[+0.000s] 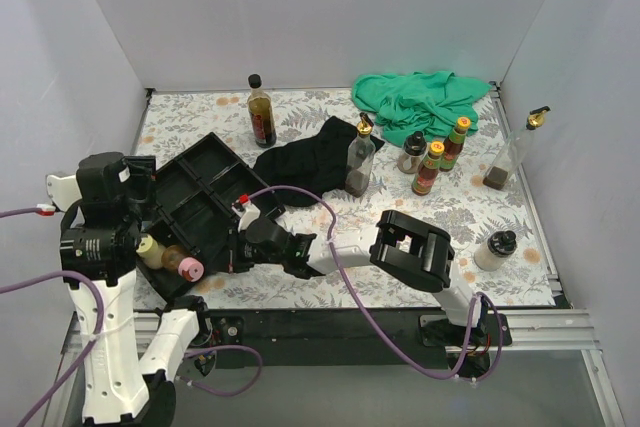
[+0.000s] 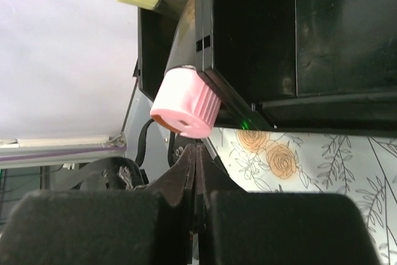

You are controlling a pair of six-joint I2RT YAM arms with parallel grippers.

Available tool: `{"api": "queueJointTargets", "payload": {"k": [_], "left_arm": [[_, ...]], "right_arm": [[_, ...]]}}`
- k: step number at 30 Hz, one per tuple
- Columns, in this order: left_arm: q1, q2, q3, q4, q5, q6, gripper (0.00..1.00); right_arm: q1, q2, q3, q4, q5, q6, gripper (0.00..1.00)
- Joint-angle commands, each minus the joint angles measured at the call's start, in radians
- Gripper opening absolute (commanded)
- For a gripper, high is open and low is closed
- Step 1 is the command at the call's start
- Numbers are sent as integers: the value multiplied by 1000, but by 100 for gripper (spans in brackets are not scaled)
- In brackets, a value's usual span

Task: Organize the condiment bottles
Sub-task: Adjust the bottle in the storage box.

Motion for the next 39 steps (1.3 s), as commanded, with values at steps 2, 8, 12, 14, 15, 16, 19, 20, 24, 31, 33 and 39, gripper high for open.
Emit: {"api": "queueJointTargets", "payload": {"k": [2, 8, 12, 14, 15, 16, 19, 20, 24, 31, 33, 39], "left_arm": [[3, -39, 17, 91, 16, 2, 68], [3, -36, 41, 82, 2, 6, 68], [3, -27, 52, 79, -18, 12, 68], [5, -22, 54, 79, -18, 12, 68], [3, -21, 54, 82, -18, 12, 68], [5, -21, 57, 81, -18, 11, 68], [3, -18, 58, 88, -20, 11, 68], [3, -16, 60, 90, -21, 12, 68], [3, -9, 64, 94, -38, 26, 68], [3, 42, 11, 5, -107, 66, 69], [5, 45, -20, -1, -104, 92, 70], [3, 10, -98, -39, -157, 140, 71]], "right_arm": [[12, 44, 62, 25, 32, 28, 1], [20, 59, 91, -36, 70, 20, 1], [29, 82, 130, -73, 75, 14, 1], [29, 91, 146, -81, 64, 12, 1], [29, 91, 150, -87, 64, 5, 1], [31, 90, 151, -87, 63, 2, 1], [29, 98, 176, -113, 46, 9, 1], [31, 110, 189, -128, 8, 14, 1], [34, 118, 229, -173, 15, -4, 1], [34, 95, 243, -174, 29, -87, 1], [35, 95, 274, -174, 23, -130, 1], [34, 114, 320, -173, -8, -161, 1]]}}
